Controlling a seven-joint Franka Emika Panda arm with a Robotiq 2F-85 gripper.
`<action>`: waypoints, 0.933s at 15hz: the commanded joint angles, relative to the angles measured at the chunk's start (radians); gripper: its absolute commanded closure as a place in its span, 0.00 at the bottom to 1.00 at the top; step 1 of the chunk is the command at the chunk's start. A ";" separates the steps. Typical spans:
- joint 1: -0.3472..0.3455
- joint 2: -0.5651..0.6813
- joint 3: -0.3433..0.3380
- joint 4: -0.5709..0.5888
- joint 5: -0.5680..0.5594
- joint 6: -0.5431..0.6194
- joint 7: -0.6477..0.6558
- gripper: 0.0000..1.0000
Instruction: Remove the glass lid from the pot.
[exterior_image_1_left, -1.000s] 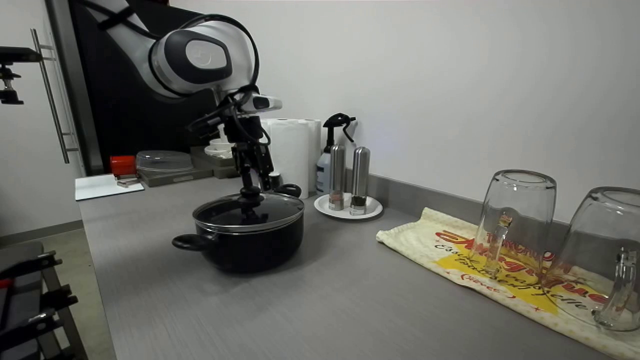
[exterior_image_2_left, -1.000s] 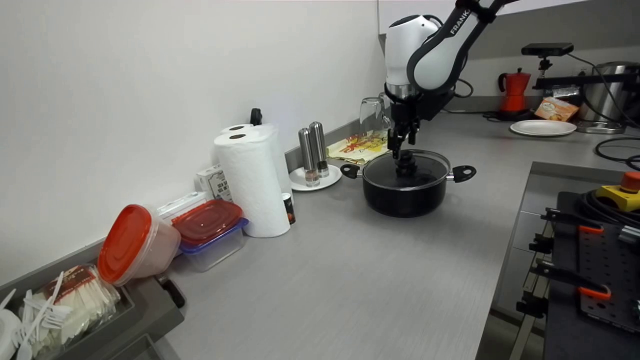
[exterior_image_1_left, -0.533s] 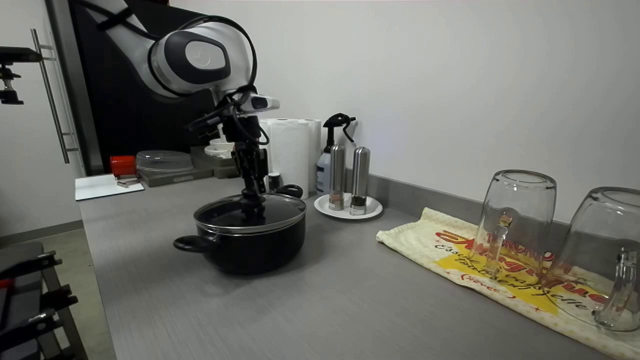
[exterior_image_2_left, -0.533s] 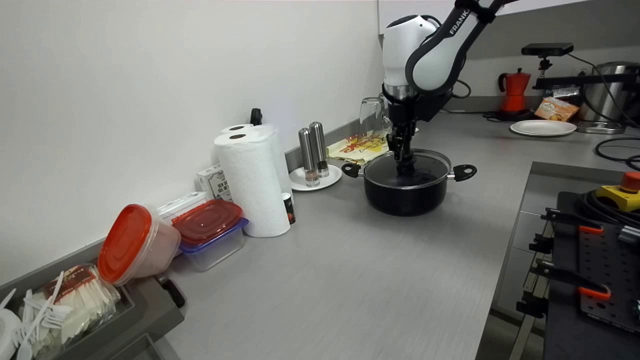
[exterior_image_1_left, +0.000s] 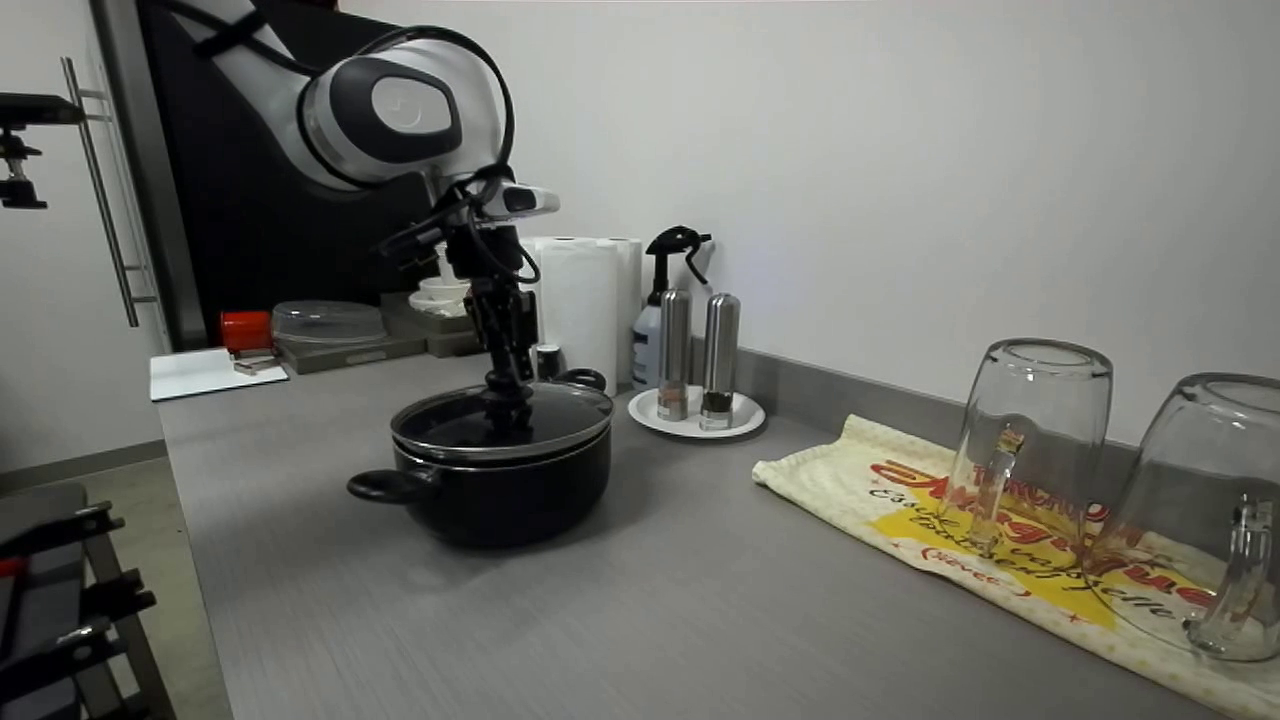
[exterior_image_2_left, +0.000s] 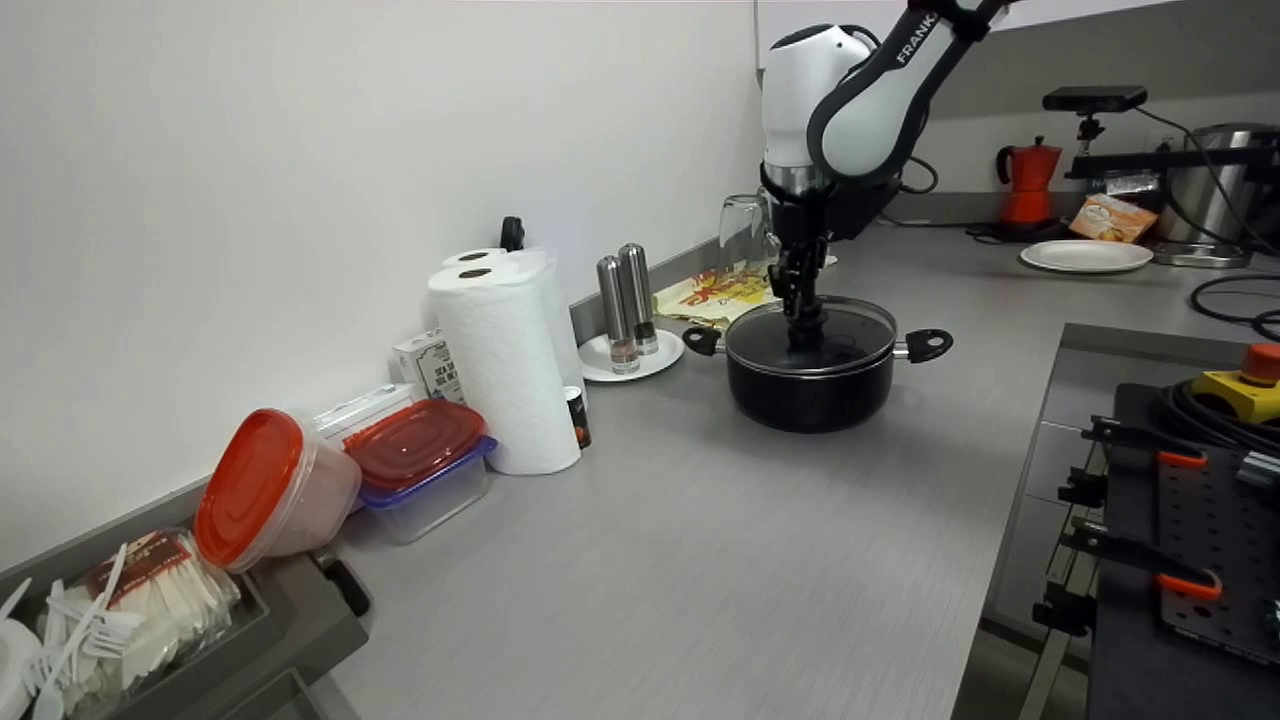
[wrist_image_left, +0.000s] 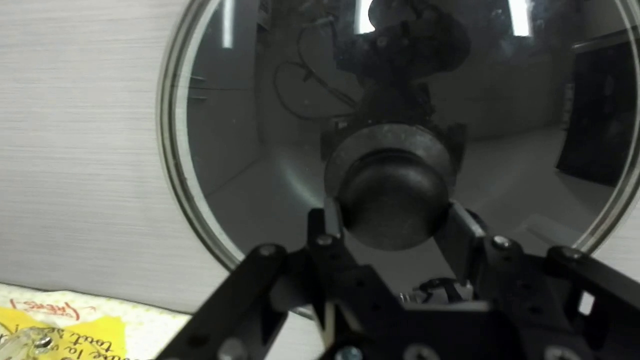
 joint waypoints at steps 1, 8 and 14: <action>0.030 -0.118 0.029 0.038 0.017 -0.054 -0.030 0.76; 0.080 -0.217 0.145 0.145 0.105 -0.079 -0.134 0.76; 0.160 -0.121 0.270 0.178 0.353 -0.081 -0.297 0.76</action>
